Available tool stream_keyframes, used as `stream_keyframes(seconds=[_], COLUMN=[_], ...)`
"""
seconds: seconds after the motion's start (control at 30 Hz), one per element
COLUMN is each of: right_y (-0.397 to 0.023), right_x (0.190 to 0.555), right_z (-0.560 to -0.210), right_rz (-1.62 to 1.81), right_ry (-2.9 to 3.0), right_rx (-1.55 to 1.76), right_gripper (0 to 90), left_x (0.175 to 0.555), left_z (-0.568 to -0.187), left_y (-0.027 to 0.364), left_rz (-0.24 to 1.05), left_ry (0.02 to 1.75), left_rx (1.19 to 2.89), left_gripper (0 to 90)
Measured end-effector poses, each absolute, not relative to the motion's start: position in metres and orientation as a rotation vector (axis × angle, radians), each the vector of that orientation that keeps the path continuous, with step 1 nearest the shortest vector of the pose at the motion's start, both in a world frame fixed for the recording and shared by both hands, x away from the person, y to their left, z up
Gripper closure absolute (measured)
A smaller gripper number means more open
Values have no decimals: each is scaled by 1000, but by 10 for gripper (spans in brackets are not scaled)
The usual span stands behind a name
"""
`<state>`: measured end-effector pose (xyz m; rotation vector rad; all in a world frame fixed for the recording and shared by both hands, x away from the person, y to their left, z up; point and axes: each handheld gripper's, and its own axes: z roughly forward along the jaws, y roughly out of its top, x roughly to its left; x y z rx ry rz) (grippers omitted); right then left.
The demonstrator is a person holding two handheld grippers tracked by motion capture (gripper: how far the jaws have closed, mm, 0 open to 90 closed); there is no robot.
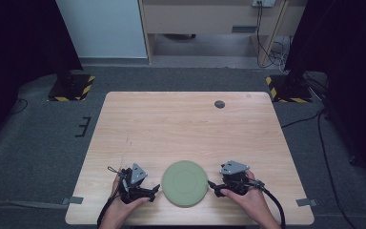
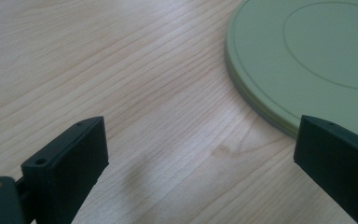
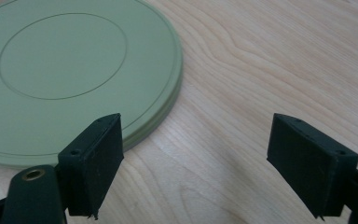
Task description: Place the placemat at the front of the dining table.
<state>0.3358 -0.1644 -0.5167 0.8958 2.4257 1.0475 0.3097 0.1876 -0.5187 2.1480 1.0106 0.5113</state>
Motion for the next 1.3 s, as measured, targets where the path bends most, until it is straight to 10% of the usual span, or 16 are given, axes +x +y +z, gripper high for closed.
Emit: stream_keyframes(seconds=[1.3], right_y=[-157], right_x=[332], right_z=[-523], right_rz=[1050], right_ry=[2446], right_rx=[865], right_gripper=[124], left_x=[313], left_z=[-528], left_y=[175], left_rz=[485], left_ry=[992], left_rx=[2180], left_gripper=[0])
